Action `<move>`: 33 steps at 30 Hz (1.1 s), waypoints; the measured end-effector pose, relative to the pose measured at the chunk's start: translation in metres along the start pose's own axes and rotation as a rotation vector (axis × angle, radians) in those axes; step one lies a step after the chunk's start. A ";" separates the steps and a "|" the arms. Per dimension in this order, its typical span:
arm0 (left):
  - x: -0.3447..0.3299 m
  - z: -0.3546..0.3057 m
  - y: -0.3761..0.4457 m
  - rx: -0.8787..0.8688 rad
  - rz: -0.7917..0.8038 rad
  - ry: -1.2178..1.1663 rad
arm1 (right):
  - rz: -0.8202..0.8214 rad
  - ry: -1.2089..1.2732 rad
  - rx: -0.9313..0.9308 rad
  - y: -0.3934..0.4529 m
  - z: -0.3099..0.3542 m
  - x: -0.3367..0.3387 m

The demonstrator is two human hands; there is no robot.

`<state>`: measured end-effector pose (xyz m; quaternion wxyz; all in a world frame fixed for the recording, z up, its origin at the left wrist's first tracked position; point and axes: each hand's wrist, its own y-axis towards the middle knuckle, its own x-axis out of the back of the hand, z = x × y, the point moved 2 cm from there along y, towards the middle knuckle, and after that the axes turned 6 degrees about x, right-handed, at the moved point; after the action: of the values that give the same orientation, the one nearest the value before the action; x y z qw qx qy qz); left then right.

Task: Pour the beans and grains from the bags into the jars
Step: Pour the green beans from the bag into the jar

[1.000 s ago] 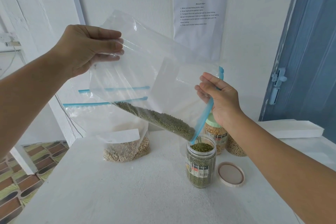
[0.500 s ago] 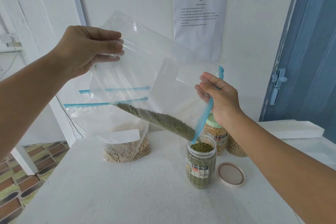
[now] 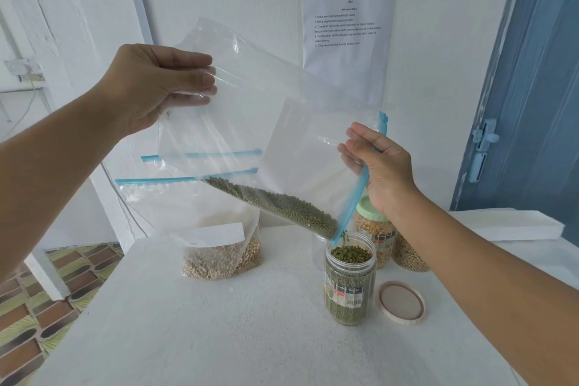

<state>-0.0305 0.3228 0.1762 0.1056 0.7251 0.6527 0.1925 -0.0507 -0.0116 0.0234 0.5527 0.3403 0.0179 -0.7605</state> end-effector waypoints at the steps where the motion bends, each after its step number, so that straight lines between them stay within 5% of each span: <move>1: 0.000 0.000 0.000 -0.001 0.001 0.002 | 0.000 0.000 -0.001 0.000 -0.001 0.000; 33: -0.009 -0.001 -0.002 0.007 0.016 -0.002 | -0.024 0.012 -0.007 -0.003 -0.003 0.006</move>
<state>-0.0333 0.3137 0.1745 0.1023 0.7308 0.6475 0.1903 -0.0525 -0.0141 0.0169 0.5446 0.3427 0.0282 -0.7649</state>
